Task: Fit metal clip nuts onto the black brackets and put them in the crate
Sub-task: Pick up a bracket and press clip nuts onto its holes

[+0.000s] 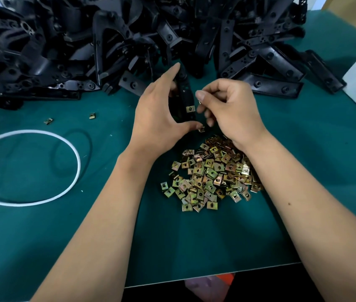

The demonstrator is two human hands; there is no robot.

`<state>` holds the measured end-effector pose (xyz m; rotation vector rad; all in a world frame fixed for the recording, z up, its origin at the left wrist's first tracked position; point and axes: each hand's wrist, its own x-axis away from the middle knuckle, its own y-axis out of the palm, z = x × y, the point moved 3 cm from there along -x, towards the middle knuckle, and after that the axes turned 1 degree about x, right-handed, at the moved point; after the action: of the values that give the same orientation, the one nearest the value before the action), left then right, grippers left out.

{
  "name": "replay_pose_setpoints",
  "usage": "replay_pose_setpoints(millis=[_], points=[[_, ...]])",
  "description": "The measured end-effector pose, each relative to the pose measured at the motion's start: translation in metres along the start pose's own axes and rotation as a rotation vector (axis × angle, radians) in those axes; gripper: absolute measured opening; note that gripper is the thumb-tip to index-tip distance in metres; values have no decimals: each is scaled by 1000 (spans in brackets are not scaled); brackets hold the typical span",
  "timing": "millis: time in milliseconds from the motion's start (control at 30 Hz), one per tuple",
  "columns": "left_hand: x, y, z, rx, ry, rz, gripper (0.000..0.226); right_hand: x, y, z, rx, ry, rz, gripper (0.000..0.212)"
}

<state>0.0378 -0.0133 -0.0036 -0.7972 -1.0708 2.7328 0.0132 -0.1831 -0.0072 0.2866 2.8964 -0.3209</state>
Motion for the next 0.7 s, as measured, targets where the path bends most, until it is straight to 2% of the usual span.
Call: replay_pose_setpoints(millis=[67,167,433,700], points=[[0,0,-1,-15,4,8,117,0,1,-2,-53,-3,22,6],[0,0,0,-31,31,10,118,-1,-1,-3,-65,-11,37,14],[0,1,3,-38,105,-24,117,-2,-2,-2,-64,17,39,8],[0,2,4,-33,136,-42,117,-1,-3,0,-177,40,84,11]])
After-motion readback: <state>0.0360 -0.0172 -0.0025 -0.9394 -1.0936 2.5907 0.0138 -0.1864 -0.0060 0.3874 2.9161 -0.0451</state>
